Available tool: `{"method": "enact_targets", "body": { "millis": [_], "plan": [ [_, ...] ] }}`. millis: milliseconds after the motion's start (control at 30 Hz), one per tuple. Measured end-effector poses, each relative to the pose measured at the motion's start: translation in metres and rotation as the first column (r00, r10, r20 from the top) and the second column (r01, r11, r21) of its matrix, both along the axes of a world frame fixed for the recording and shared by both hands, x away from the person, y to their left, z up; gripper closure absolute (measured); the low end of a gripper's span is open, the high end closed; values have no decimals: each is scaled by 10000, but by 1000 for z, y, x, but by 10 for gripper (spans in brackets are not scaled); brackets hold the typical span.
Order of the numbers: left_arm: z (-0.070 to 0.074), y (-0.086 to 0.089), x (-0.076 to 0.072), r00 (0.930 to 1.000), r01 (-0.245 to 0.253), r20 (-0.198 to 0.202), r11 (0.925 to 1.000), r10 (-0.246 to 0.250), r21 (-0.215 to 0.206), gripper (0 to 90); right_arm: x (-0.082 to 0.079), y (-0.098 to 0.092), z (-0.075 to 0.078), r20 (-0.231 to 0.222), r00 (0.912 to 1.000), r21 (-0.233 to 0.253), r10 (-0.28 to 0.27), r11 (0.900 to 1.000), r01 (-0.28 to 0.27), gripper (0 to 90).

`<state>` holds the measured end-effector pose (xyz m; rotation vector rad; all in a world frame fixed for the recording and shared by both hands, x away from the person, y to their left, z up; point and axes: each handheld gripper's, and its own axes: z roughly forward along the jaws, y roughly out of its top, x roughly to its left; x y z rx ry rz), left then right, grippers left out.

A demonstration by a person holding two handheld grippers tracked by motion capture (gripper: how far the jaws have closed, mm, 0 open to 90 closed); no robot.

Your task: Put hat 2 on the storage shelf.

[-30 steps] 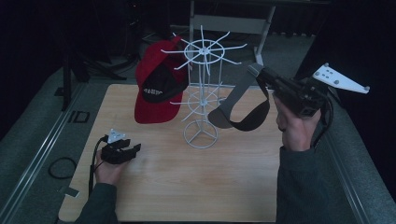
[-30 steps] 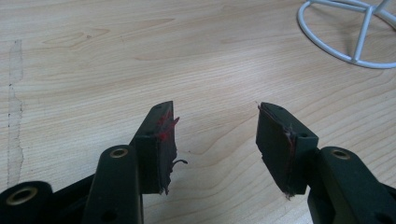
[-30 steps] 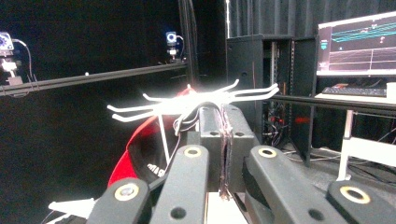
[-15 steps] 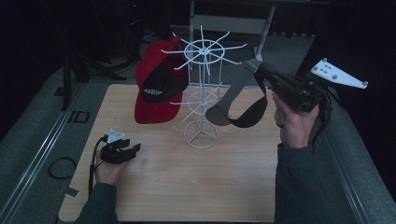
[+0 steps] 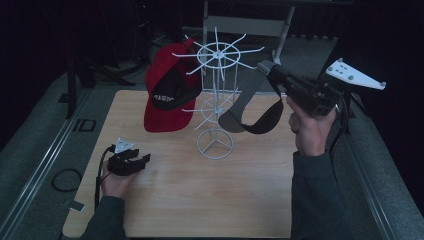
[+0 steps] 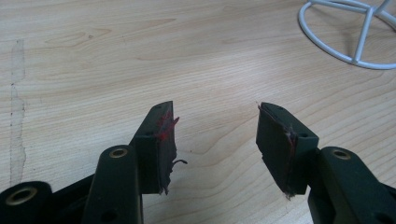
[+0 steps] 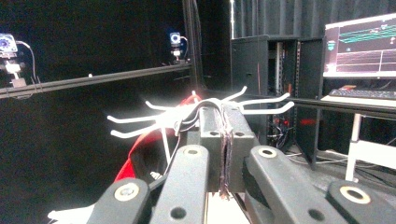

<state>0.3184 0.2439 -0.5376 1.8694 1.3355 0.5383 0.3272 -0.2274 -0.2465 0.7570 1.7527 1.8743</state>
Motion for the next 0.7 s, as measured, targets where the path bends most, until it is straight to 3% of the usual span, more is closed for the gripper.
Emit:
{"method": "enact_targets", "body": {
  "millis": [400, 700],
  "plan": [
    [0, 1, 0, 10000, -8, -12, 10000, 8, -47, 476, 10, 8, 0, -213, 9998, -122, 11, 9999, -13, 888],
    [-1, 0, 0, 10000, 5, -39, 10000, -5, -35, 476, 16, 15, -6, -315, 9993, -558, -221, 9982, 203, 888]
  ]
}}
